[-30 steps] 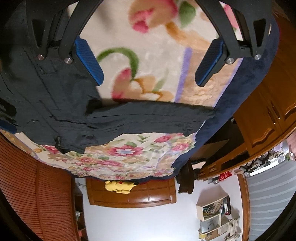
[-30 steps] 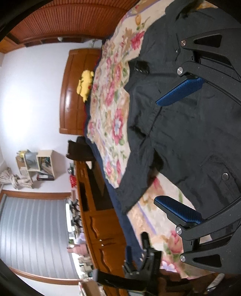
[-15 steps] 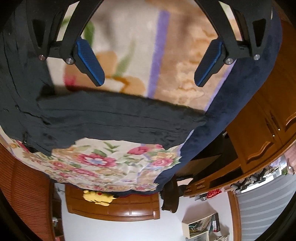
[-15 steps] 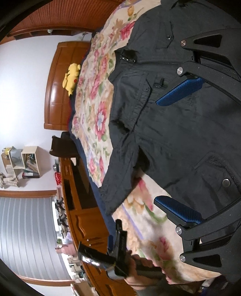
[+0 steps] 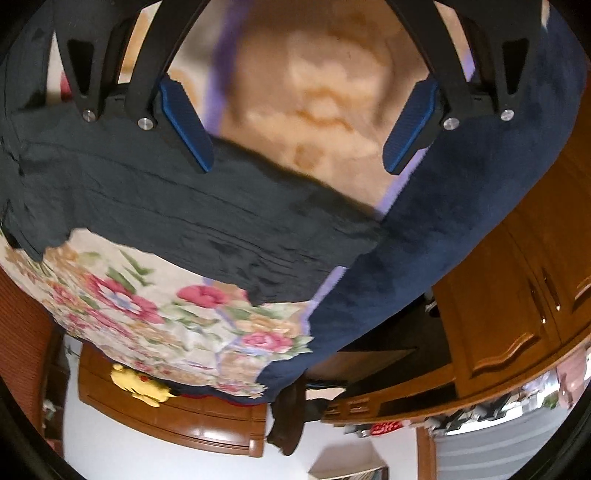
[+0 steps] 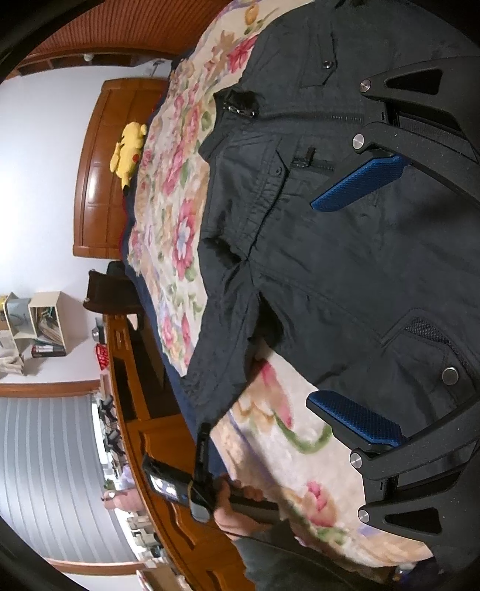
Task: Fold large clothes
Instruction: 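Move the left tool to the jacket sleeve cuff and close on it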
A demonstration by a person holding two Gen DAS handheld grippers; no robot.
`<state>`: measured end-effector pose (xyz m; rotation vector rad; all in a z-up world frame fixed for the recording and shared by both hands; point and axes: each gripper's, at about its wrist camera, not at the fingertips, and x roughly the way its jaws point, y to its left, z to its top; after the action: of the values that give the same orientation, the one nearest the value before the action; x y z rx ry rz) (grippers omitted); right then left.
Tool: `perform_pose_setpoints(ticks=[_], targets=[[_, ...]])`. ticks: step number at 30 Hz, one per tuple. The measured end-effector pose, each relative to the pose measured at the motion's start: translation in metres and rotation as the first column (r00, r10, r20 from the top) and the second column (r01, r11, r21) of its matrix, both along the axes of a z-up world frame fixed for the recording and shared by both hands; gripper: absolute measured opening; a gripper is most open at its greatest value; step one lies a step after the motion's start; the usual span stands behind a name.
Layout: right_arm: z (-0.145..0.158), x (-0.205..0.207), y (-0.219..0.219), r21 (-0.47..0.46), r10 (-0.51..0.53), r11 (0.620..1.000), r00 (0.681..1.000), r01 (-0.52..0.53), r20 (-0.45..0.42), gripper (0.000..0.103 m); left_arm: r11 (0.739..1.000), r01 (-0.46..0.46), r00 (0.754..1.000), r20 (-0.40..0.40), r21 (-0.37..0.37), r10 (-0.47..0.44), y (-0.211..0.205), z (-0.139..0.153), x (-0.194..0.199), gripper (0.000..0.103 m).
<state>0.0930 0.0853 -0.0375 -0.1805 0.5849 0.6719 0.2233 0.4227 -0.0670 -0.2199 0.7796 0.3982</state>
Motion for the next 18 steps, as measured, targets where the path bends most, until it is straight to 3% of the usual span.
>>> perform_pose_setpoints(ticks=[8, 18], targets=[[-0.009, 0.008, 0.001, -0.006, 0.001, 1.000, 1.000, -0.001, -0.028, 0.099, 0.996, -0.075, 0.997, -0.030, -0.039, 0.074, 0.037, -0.012, 0.024, 0.093], [-0.016, 0.008, 0.003, -0.019, 0.003, 1.000, 0.999, -0.003, -0.041, 0.099, 0.988, -0.102, 0.993, -0.066, -0.113, 0.095, 0.053, -0.039, 0.037, 0.093]])
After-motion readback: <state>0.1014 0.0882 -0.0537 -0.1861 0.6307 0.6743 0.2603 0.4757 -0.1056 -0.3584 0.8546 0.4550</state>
